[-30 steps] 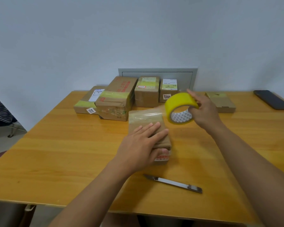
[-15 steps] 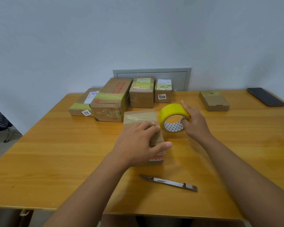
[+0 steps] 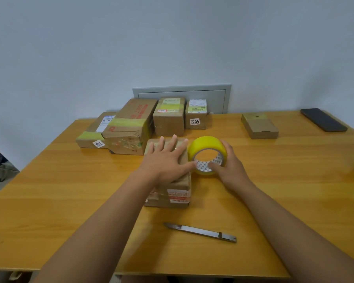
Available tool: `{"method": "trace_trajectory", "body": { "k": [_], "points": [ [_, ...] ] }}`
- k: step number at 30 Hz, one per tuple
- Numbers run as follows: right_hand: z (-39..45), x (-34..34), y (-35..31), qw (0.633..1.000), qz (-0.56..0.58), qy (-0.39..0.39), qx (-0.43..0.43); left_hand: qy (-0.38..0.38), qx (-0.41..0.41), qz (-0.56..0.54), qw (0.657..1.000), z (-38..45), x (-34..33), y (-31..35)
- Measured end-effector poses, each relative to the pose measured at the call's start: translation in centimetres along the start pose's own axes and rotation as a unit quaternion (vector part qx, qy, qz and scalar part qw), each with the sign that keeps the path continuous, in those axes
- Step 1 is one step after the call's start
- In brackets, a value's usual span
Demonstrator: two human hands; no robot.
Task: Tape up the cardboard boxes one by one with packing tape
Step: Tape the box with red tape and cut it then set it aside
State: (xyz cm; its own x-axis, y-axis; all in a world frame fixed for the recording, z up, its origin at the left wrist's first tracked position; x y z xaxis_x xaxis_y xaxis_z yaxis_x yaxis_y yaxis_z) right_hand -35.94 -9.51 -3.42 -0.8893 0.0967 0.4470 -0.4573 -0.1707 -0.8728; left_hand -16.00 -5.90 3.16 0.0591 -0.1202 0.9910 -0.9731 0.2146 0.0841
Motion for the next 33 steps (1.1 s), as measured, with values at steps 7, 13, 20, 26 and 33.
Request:
{"method": "trace_trajectory", "body": {
  "k": [7,13,20,26,33],
  "points": [
    [-0.1,2.1,-0.9,0.998,-0.049,0.033,0.022,0.01,-0.005,0.025,1.0,0.2,0.0,-1.0],
    [-0.9,11.4,0.9,0.957,-0.238,0.149,0.076,0.006,0.012,0.011,1.0,0.3,0.2,-1.0],
    [-1.9,11.0,1.5,0.963,-0.223,0.129,0.078,0.005,0.01,0.012,1.0,0.0,0.2,-0.9],
    [-4.3,10.4,0.3,0.954,-0.258,0.137,0.061,0.007,0.022,0.028,0.999,0.1,0.3,-0.7],
    [-12.0,2.7,-5.4,0.927,-0.258,0.03,0.272,0.007,0.033,0.019,0.999,-0.2,0.5,-0.6]
  ]
}}
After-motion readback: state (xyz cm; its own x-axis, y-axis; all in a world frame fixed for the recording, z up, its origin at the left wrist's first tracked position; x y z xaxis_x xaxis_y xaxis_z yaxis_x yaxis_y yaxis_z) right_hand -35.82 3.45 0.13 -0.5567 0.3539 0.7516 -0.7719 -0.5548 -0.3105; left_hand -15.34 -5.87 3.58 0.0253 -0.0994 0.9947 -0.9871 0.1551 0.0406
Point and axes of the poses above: each hand's wrist, its own z-axis towards the middle knuckle, its own x-axis out of the back of the hand, y = z × x, the point moved 6 cm from there along z, towards the middle knuckle, and after that the axes turned 1 degree about z, right-handed, at the moved point
